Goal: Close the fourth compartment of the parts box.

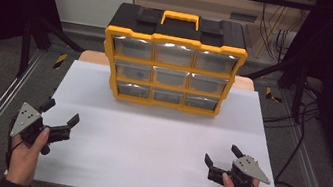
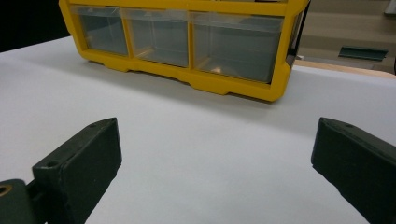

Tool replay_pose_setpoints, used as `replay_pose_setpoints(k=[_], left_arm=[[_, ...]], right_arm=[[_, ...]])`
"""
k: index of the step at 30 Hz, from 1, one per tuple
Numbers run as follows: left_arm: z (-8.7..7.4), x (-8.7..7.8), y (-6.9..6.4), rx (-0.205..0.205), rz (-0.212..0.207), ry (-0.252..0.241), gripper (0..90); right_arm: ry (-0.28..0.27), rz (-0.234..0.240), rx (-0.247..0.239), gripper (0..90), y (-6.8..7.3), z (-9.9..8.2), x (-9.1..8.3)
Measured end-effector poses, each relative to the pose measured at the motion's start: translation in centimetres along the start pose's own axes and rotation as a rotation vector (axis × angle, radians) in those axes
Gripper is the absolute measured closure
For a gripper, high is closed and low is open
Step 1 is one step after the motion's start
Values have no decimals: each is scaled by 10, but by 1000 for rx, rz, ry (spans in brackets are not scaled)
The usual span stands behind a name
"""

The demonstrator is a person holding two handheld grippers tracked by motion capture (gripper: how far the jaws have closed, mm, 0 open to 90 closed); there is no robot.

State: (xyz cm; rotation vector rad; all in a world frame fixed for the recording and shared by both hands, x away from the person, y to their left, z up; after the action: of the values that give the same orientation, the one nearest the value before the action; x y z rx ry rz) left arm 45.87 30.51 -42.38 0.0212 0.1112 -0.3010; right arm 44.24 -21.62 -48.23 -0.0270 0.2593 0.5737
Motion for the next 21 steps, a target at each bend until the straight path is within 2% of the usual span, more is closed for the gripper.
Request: replay_pose_setpoints(k=[6, 13, 19, 21], left_arm=[[-11, -1, 0, -8, 4, 11, 6], [-24, -6, 2, -13, 32, 16, 8], [-35, -10, 2, -19, 39, 22, 8], [-37, -11, 1, -22, 37, 18, 9]], right_arm=[[1, 3, -4, 20, 1, 0, 0], [-7, -3, -12, 20, 1, 1, 0], [-19, 1, -3, 22, 2, 2, -1], [-26, -7, -15, 21, 0, 2, -1]])
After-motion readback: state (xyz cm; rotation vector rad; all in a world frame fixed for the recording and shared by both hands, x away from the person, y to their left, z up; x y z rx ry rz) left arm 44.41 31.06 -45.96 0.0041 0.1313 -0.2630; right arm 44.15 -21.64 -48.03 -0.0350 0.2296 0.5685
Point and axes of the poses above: each handheld gripper's, and its own axes: x roughly forward along the jaws, z roughly out of its top, y roughly to its left, the point moved 4 cm from there along x, roughly forward along the jaws, and after that the axes turned 7 degrees about z, right-handed, at the moved point
